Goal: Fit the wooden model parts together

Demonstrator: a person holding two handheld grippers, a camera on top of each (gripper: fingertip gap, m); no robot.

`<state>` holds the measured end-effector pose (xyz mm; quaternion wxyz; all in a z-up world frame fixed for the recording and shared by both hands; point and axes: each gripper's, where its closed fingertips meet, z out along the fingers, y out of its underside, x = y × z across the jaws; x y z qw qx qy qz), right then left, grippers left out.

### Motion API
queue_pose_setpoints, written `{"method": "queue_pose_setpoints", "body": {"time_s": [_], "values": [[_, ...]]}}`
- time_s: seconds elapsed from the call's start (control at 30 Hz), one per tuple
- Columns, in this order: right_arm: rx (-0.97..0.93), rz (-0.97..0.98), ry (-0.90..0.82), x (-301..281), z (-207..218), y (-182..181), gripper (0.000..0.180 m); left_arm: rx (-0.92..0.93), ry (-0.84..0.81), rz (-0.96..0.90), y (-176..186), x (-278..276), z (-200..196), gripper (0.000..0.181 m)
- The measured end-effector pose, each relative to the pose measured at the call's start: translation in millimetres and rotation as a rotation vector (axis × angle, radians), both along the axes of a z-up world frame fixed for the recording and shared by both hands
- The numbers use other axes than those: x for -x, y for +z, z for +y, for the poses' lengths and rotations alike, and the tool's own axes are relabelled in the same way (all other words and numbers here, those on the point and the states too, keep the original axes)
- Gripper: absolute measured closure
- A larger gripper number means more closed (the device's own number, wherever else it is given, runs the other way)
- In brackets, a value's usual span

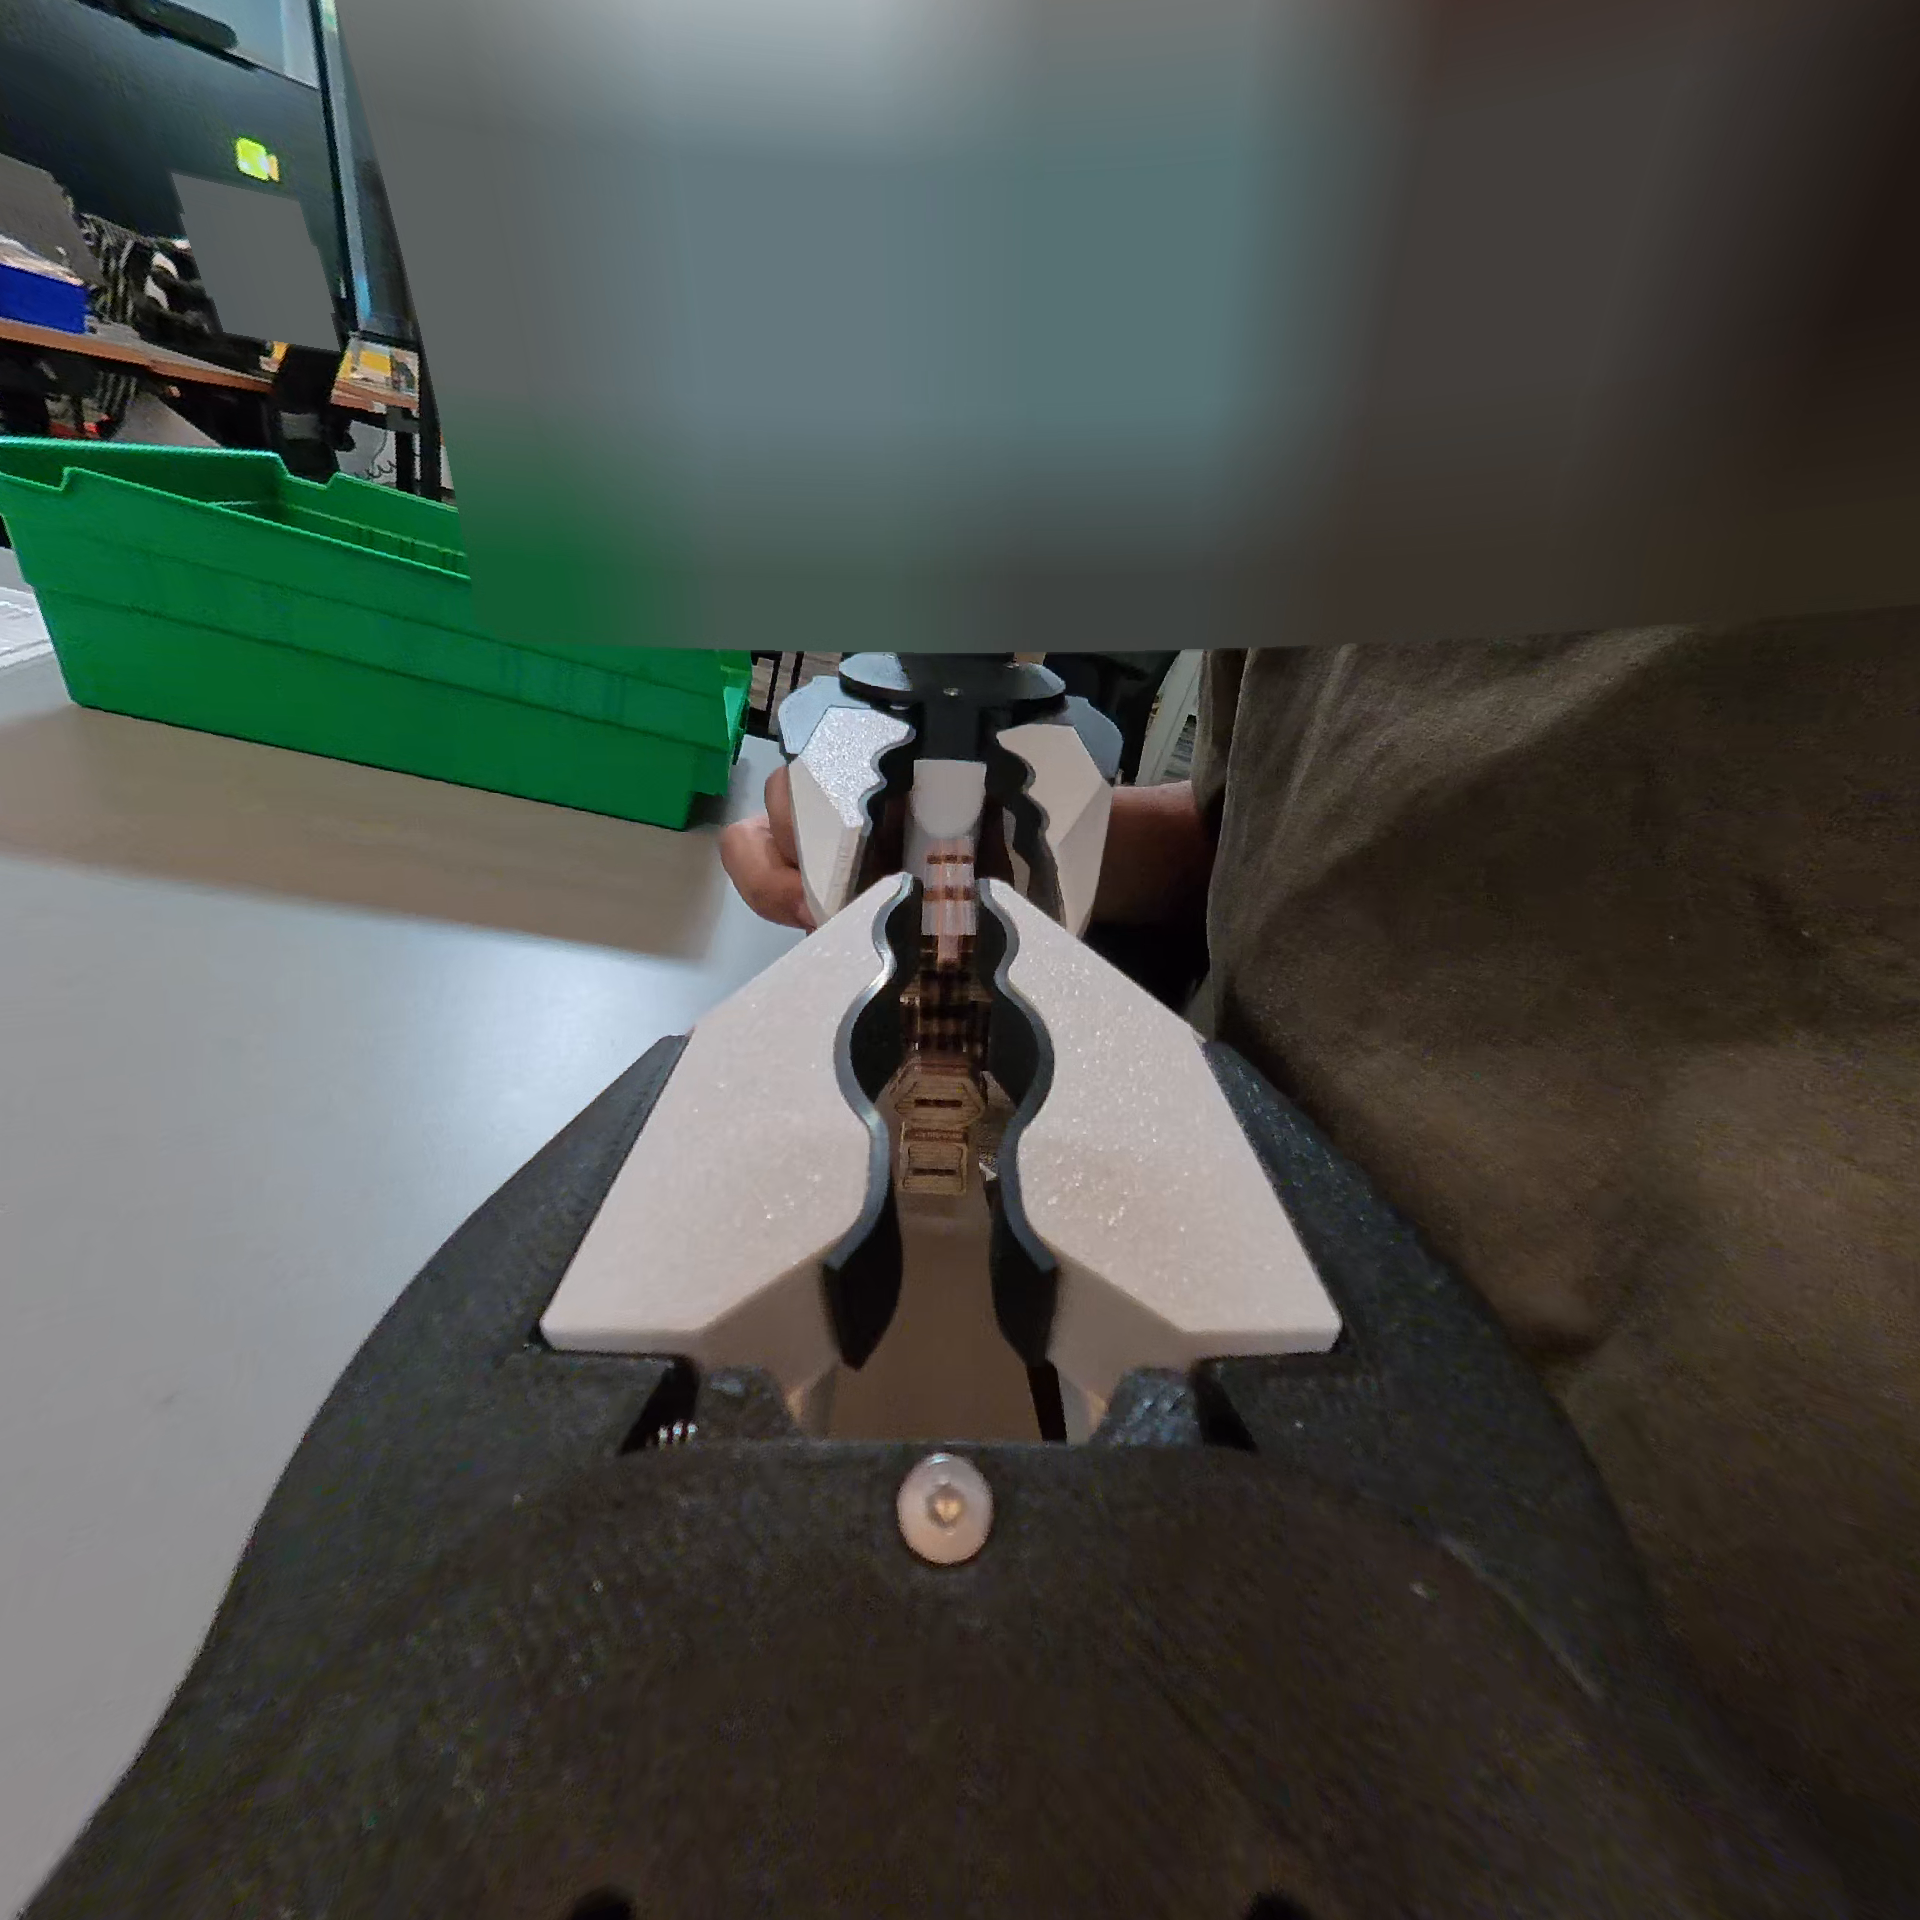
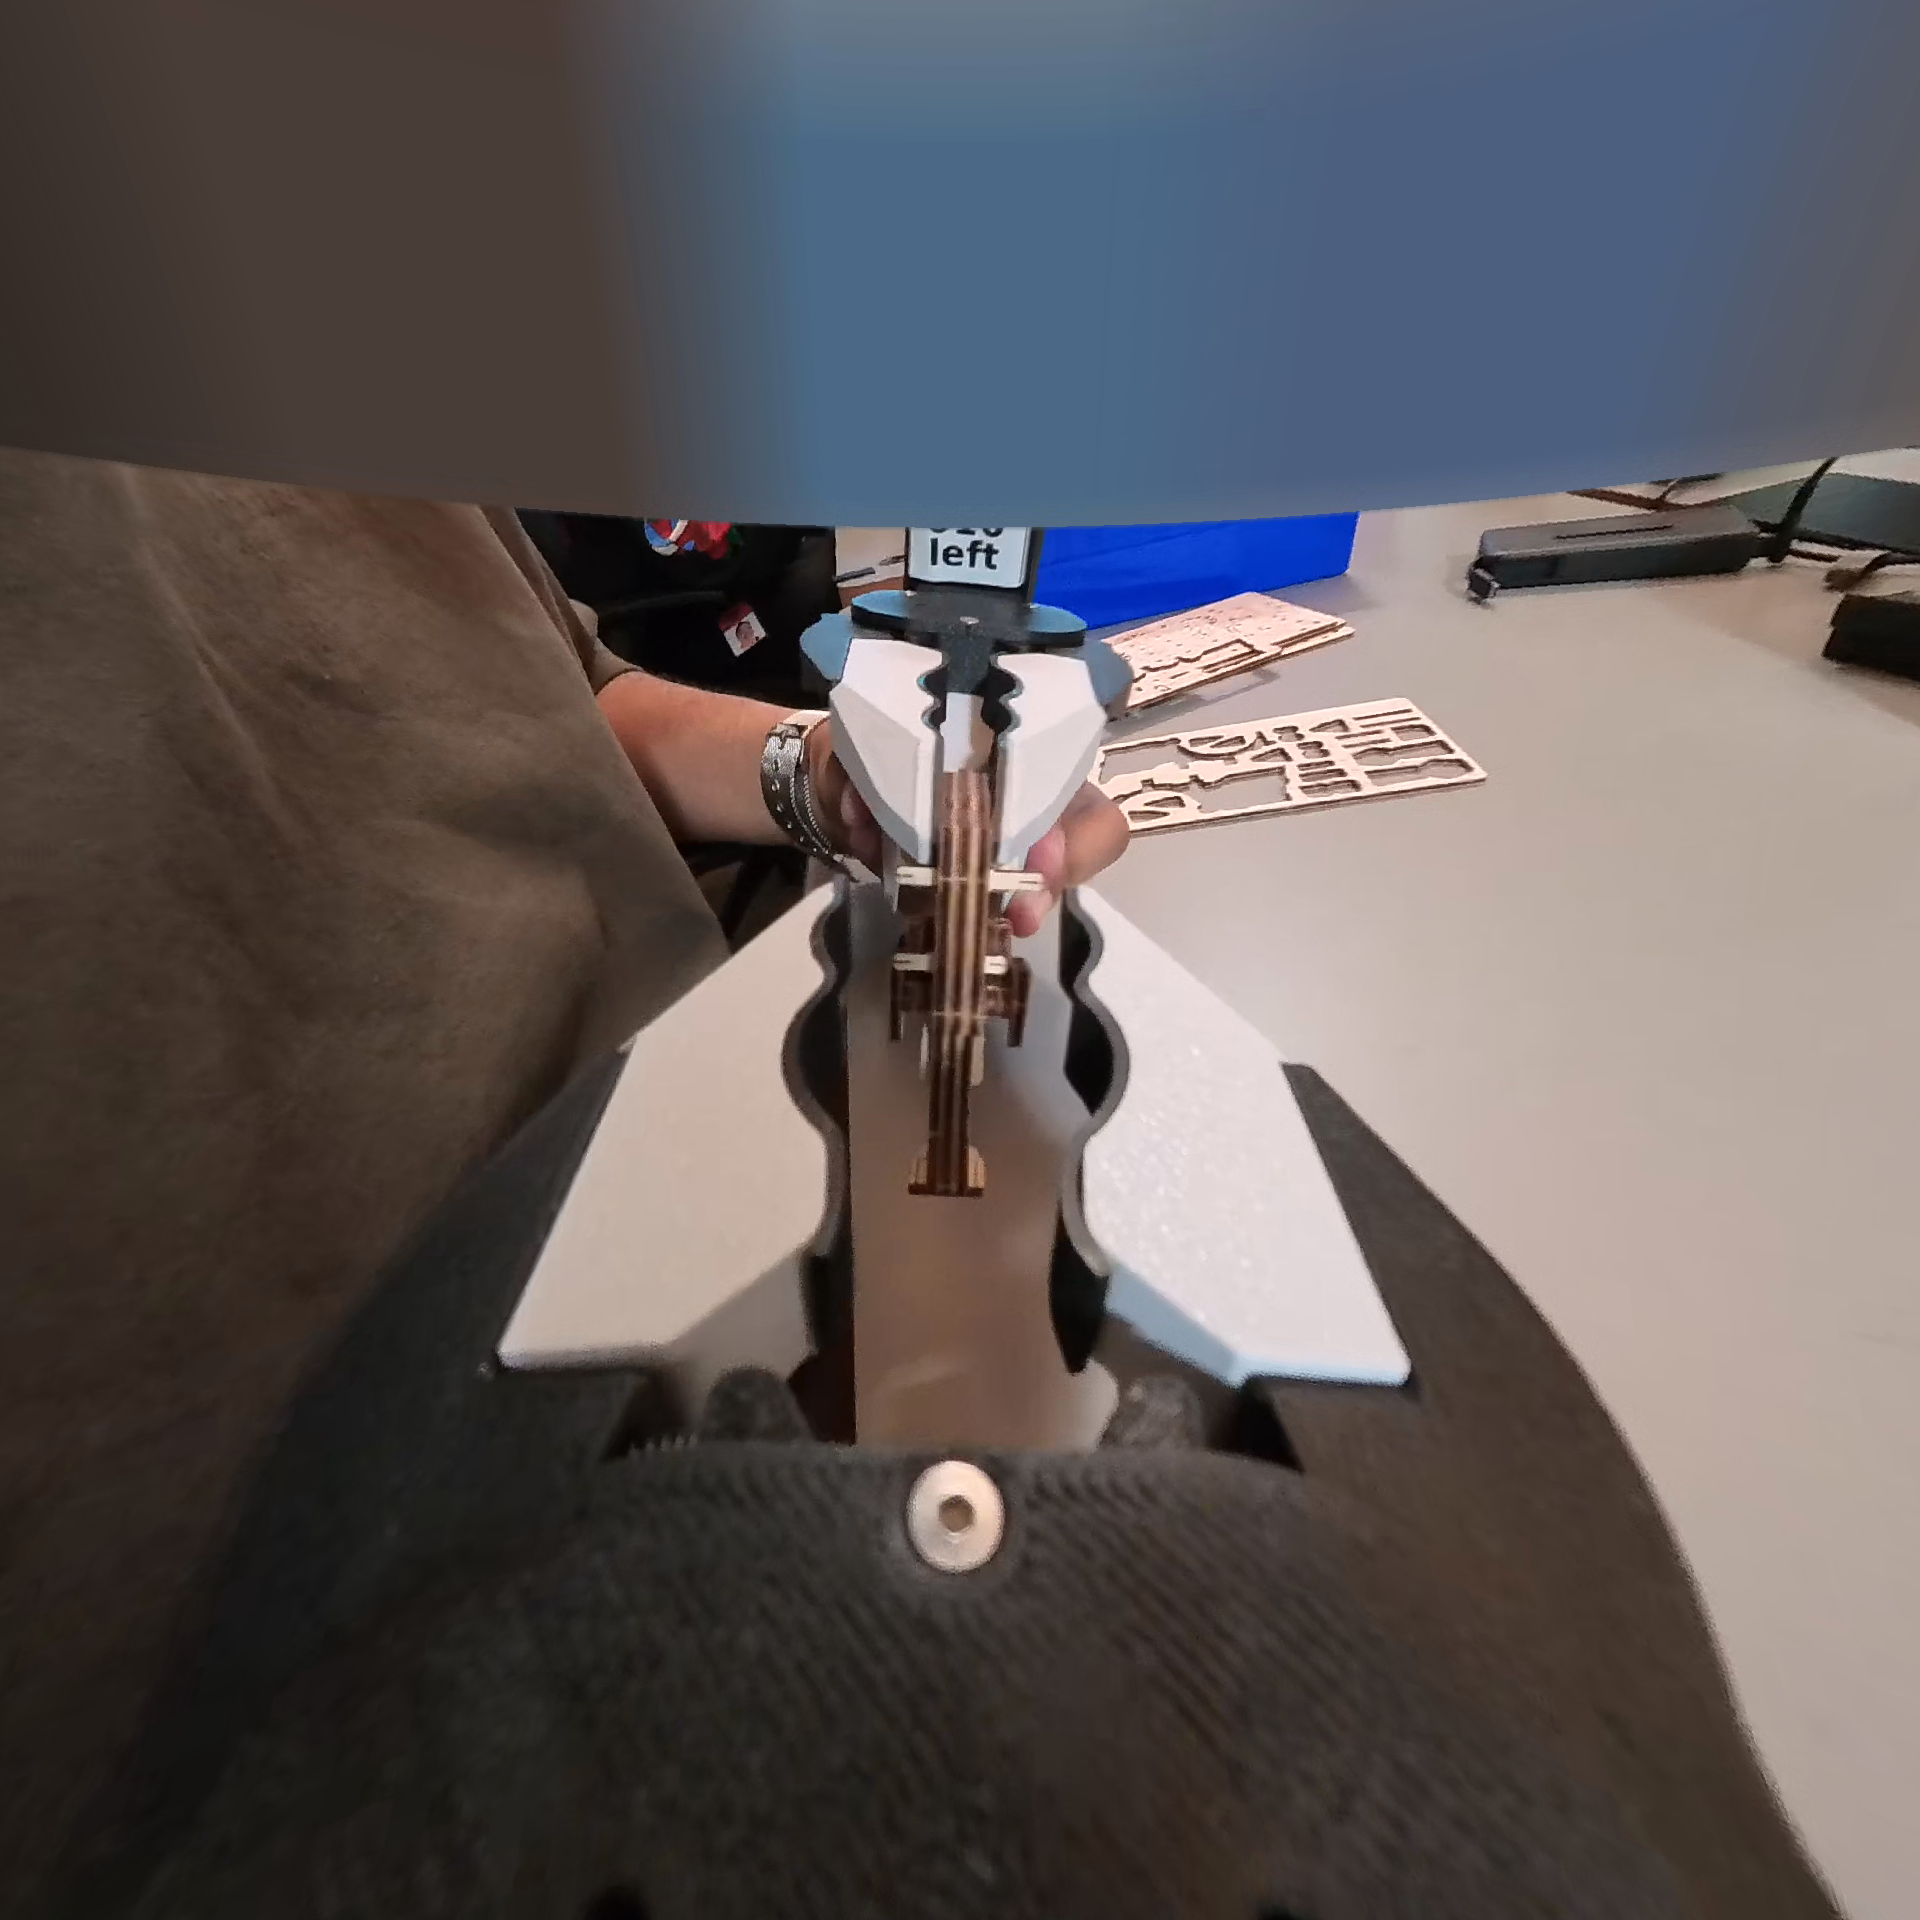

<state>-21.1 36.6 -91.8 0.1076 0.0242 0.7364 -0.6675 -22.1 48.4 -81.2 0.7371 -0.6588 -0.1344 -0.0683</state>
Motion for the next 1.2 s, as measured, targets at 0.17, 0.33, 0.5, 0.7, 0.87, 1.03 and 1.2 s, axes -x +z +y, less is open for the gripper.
{"method": "queue_pose_setpoints", "body": {"time_s": [0.17, 0.33, 0.5, 0.7, 0.87, 1.03, 1.2], "values": [[0.011, 0.013, -0.004, -0.4, 0.6, 2.2, 0.148, -0.018, -0.007, -0.011, 2.6, -0.1, -1.0, 0.175], [0.013, 0.026, -0.014, 0.2, 0.9, 3.0, 0.159, -0.030, -0.031, -0.014, 4.6, -4.0, 0.0, 0.175], [0.015, 0.029, -0.012, -0.6, 0.8, 3.4, 0.161, -0.044, -0.052, -0.034, 5.5, -5.5, -0.3, 0.175], [0.020, 0.027, -0.007, -1.2, 0.7, 4.2, 0.156, -0.050, -0.086, -0.070, 4.4, -8.1, 0.1, 0.175], [0.021, 0.032, 0.001, -3.3, 0.7, 4.9, 0.159, -0.053, -0.088, -0.072, 5.0, -8.2, -0.1, 0.175], [0.025, 0.024, 0.008, -4.1, 1.0, 5.6, 0.160, -0.057, -0.091, -0.071, 5.6, -8.9, 0.1, 0.175], [0.025, 0.021, 0.008, -3.9, 1.0, 5.5, 0.160, -0.056, -0.090, -0.070, 5.5, -8.7, 0.1, 0.175]]}}
